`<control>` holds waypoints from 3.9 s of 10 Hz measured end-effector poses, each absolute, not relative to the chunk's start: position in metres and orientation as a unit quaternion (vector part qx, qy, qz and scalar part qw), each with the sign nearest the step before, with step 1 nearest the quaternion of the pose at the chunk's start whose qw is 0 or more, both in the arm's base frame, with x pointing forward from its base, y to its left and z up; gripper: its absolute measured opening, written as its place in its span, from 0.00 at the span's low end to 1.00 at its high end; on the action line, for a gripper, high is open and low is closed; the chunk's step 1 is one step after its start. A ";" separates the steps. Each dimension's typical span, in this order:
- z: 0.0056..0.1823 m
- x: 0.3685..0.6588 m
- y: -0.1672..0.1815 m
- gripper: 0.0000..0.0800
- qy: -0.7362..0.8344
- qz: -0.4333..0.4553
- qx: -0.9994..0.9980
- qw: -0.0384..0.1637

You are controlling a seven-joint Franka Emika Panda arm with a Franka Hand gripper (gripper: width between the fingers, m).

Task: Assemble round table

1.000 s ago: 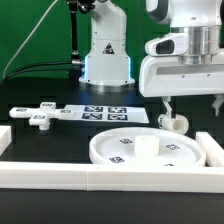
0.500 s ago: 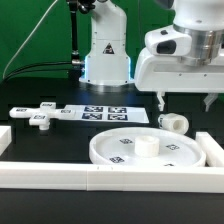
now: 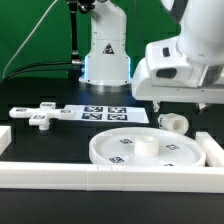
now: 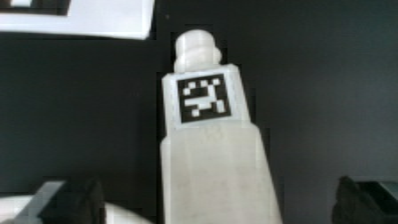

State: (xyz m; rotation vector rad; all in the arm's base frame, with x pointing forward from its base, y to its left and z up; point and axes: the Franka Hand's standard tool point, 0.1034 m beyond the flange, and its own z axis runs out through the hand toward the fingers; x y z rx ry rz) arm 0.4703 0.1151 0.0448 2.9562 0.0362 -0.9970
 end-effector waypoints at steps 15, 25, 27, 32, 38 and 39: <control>0.017 0.472 0.117 0.51 0.021 -0.420 0.907 0.015; 0.076 0.517 0.108 0.51 0.050 -0.351 0.935 -0.011; 0.077 0.520 0.101 0.51 0.062 -0.305 0.950 -0.018; 0.117 0.566 0.086 0.51 0.080 -0.146 0.986 -0.029; 0.134 0.585 0.069 0.51 0.075 0.045 0.996 -0.029; 0.131 0.587 0.069 0.51 0.074 0.082 0.993 -0.027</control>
Offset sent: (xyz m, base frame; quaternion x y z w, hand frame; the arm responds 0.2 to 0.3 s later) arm 0.0036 0.0040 -0.0218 0.0087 -0.1723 0.0058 0.9850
